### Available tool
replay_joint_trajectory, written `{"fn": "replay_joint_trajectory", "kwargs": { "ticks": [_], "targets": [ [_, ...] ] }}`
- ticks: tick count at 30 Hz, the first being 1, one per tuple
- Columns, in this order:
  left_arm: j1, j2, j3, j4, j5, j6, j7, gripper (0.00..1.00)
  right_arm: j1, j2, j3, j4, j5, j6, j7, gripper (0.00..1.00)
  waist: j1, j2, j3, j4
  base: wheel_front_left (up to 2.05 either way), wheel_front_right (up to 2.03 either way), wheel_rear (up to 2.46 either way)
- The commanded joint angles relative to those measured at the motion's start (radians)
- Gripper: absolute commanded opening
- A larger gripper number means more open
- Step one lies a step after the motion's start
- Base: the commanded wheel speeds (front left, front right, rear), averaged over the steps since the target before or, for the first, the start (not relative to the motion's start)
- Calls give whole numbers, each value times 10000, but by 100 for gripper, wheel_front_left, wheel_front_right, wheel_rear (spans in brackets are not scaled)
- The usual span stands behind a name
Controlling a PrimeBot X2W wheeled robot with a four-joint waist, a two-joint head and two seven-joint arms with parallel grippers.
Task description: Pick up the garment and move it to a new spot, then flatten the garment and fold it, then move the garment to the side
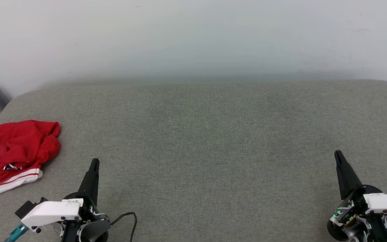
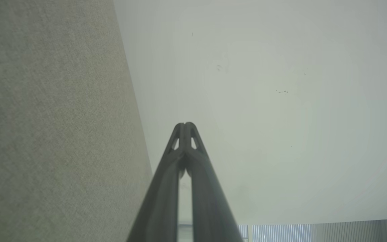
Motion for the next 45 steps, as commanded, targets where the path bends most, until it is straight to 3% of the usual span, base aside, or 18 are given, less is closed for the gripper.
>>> {"fn": "replay_joint_trajectory", "kwargs": {
  "ticks": [1,45],
  "targets": [
    [-64,-19,22,-6,12,-19,14,0,-122,36,8,9,-47,0,5,0,0,0,0,0,0,0,0],
    [-64,-19,22,-6,13,-19,14,0,-122,36,8,9,-47,0,5,0,0,0,0,0,0,0,0]
  ]
}}
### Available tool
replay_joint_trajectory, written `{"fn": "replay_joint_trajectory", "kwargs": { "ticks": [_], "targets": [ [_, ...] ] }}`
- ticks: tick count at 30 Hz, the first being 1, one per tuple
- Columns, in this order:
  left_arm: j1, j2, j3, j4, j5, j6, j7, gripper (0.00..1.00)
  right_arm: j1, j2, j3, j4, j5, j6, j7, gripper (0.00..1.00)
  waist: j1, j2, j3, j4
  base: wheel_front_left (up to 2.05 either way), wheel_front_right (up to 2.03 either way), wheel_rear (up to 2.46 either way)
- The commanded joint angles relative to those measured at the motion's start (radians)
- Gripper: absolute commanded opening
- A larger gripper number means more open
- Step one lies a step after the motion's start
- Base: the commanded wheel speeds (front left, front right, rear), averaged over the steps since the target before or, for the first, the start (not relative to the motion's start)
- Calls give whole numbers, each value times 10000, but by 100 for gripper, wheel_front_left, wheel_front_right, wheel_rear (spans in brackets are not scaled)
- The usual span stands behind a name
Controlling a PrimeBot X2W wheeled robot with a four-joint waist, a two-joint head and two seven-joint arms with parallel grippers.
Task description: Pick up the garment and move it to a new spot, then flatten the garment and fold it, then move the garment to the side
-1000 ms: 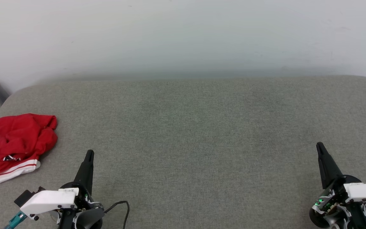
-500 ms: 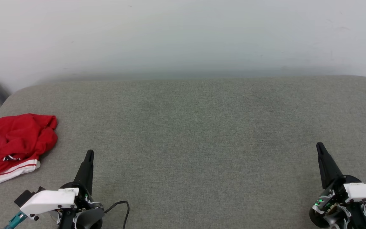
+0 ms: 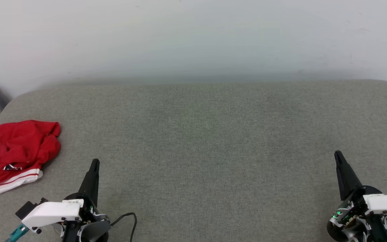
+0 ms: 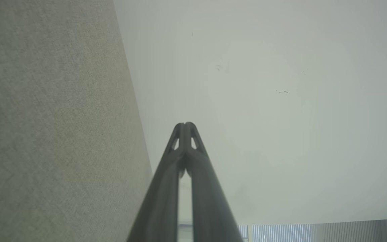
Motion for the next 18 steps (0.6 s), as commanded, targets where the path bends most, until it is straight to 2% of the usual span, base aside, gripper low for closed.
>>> {"fn": "replay_joint_trajectory", "kwargs": {
  "ticks": [1,10,18],
  "targets": [
    [0,0,0,0,0,-2,-1,100,0,0,0,0,1,0,-1,100,0,0,0,0,0,0,0],
    [254,-21,-138,55,323,16,-309,100,302,7,-24,169,-350,0,-305,100,0,0,2,0,0,0,0],
    [264,-19,-145,-299,1743,332,-697,100,448,8,-126,-247,-1915,0,-694,100,0,0,4,13,0,0,0]
  ]
}}
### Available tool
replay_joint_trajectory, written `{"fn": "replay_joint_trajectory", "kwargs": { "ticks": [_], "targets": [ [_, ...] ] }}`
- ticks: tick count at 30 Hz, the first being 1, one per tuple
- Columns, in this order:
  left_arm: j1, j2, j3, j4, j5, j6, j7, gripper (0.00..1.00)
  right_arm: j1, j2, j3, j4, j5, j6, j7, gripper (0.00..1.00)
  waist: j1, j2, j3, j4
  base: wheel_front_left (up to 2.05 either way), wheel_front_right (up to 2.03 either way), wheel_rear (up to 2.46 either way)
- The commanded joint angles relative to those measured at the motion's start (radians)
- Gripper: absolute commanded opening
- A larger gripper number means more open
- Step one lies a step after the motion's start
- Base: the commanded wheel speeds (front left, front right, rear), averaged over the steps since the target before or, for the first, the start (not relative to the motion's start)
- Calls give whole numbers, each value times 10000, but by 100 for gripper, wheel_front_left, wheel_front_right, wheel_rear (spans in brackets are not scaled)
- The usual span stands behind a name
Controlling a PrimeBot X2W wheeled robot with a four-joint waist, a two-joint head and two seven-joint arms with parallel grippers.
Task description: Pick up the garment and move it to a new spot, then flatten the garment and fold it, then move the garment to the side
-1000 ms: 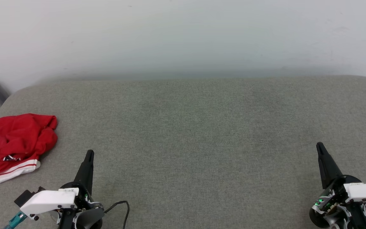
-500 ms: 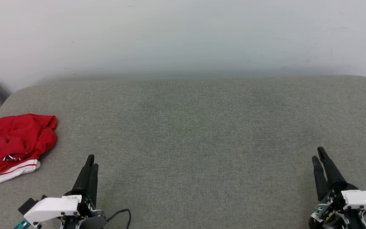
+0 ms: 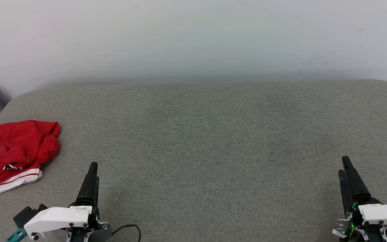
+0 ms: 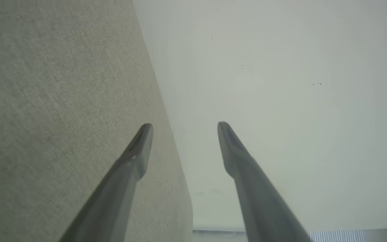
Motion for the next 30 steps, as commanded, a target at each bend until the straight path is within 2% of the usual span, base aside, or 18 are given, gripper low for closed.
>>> {"fn": "replay_joint_trajectory", "kwargs": {
  "ticks": [1,19,30],
  "targets": [
    [-144,19,-42,-309,429,90,-104,100,-29,-9,-54,-287,-385,0,-104,100,-1,0,-2,5,0,0,0],
    [43,24,-906,-1128,4676,1271,-849,100,385,-8,236,-1414,-4728,0,-850,100,-1,0,17,39,0,0,0],
    [179,158,-1264,-1309,6505,1735,-1241,100,658,-7,503,-1810,-7048,0,-1245,100,-1,0,24,74,0,0,0]
  ]
}}
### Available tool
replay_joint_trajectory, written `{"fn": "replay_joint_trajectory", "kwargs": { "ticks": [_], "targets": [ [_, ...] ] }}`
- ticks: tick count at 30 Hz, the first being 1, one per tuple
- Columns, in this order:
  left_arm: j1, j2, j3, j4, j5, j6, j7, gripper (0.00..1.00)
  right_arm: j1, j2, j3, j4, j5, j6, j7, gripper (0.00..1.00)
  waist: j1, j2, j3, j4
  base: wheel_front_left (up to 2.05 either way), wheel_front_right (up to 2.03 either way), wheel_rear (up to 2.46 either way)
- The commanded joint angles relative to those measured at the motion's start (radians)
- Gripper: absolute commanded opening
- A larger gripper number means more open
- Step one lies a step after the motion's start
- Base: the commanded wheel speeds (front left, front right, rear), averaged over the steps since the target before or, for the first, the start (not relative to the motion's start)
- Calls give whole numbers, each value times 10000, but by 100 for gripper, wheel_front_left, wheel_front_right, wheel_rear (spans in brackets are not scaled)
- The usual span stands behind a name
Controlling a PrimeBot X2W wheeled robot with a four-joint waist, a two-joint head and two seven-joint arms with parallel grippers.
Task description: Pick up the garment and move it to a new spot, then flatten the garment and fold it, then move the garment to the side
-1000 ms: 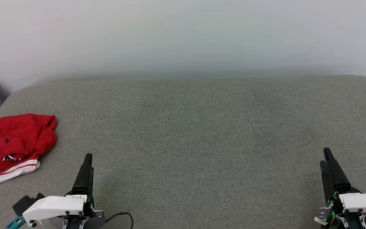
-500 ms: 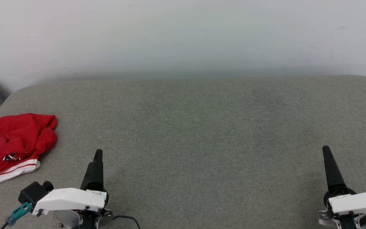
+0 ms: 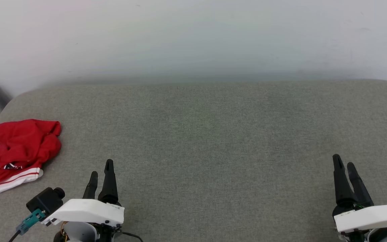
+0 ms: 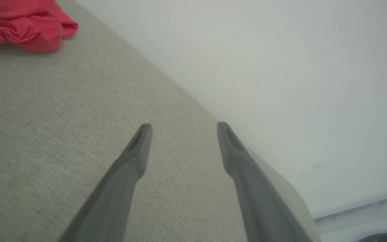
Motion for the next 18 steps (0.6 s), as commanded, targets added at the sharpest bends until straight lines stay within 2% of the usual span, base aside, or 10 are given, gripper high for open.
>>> {"fn": "replay_joint_trajectory", "kwargs": {
  "ticks": [1,18],
  "targets": [
    [-9,101,-68,-213,406,100,-114,100,17,-13,30,-223,-428,0,-121,100,-1,-1,-2,10,0,0,0],
    [203,296,-703,-502,2513,460,-632,100,416,-11,95,-411,-2825,0,-644,100,-1,-1,-19,94,0,0,0]
  ]
}}
